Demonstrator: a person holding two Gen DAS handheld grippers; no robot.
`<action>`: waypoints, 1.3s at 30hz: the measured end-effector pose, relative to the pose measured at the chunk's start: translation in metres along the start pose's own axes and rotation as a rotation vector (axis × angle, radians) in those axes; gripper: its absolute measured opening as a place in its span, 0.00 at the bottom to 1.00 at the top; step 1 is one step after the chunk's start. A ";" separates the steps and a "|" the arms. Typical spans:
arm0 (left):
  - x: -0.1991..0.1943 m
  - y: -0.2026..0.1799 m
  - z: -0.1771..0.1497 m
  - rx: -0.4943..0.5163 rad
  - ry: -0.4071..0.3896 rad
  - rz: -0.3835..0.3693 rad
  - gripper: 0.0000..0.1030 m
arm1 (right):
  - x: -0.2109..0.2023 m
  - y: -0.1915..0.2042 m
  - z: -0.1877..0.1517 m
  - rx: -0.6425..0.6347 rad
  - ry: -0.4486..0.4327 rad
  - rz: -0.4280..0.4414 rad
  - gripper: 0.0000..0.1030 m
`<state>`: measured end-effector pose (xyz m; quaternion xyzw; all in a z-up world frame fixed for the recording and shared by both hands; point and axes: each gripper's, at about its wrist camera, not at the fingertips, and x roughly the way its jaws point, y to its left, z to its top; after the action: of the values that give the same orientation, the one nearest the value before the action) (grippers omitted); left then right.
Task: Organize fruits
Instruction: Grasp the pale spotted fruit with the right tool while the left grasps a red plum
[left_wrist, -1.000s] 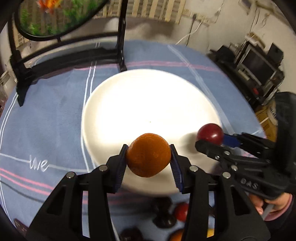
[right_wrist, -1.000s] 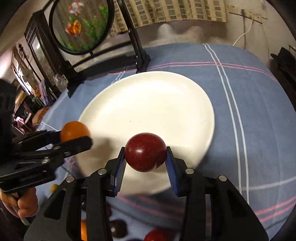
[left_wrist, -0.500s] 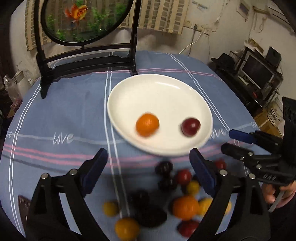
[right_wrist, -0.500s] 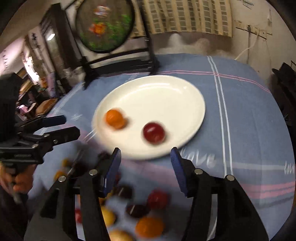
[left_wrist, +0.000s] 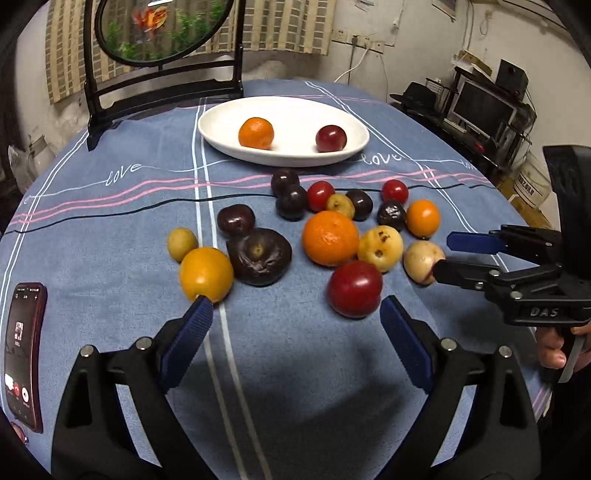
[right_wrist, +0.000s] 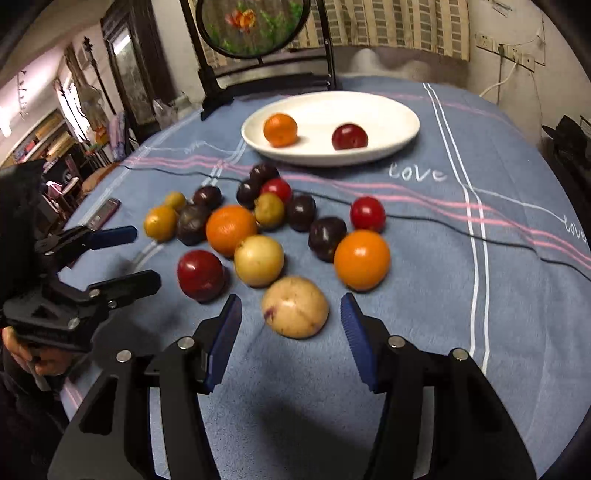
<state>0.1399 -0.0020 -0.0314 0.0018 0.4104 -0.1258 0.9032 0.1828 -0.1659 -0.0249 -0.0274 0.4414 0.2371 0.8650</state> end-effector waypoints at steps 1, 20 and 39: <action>0.001 -0.001 -0.001 0.001 -0.001 0.001 0.91 | 0.002 0.001 0.000 0.000 0.002 -0.005 0.55; 0.005 0.000 -0.003 0.001 0.017 0.007 0.91 | 0.026 0.010 0.000 -0.059 0.058 -0.074 0.46; 0.026 -0.026 0.016 0.050 0.064 -0.073 0.72 | 0.004 -0.019 0.002 0.102 -0.053 0.019 0.40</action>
<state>0.1621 -0.0343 -0.0371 0.0136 0.4355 -0.1686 0.8842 0.1943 -0.1805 -0.0304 0.0270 0.4301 0.2233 0.8743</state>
